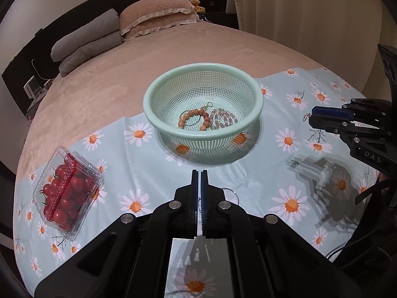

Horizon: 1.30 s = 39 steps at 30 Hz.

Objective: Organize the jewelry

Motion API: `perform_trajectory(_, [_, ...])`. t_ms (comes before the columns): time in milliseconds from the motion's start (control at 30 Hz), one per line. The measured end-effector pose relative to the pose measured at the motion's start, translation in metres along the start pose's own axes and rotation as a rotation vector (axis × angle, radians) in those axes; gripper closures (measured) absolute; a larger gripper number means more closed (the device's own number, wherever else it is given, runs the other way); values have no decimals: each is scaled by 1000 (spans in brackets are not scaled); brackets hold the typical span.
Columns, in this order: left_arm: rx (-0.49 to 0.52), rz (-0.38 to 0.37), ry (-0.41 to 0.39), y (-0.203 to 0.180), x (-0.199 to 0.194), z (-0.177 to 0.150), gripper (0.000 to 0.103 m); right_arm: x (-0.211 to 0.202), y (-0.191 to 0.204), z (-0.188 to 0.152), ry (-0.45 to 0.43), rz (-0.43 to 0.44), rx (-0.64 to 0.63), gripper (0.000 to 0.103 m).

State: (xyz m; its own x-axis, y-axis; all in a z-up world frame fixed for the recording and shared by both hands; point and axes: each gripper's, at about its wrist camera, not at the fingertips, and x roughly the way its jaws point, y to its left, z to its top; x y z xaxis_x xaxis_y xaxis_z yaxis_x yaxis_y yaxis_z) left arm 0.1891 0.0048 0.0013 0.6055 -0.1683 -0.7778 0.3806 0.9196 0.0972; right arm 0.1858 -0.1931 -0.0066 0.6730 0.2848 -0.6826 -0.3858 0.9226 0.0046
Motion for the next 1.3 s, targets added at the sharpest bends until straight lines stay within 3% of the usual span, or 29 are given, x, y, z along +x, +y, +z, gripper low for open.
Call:
perform_trajectory(433, [-1,-10,26,1,11,4,101,-4,4,12,-9,7,-35,90])
perform_trajectory(900, [-7,-22,34,22,42,40,101,30,2,65,-45,35,-65,90])
perform_trajectory(1300, [1,-42,71,22,64,25,101,47,-13,55,-15,45,-22,90])
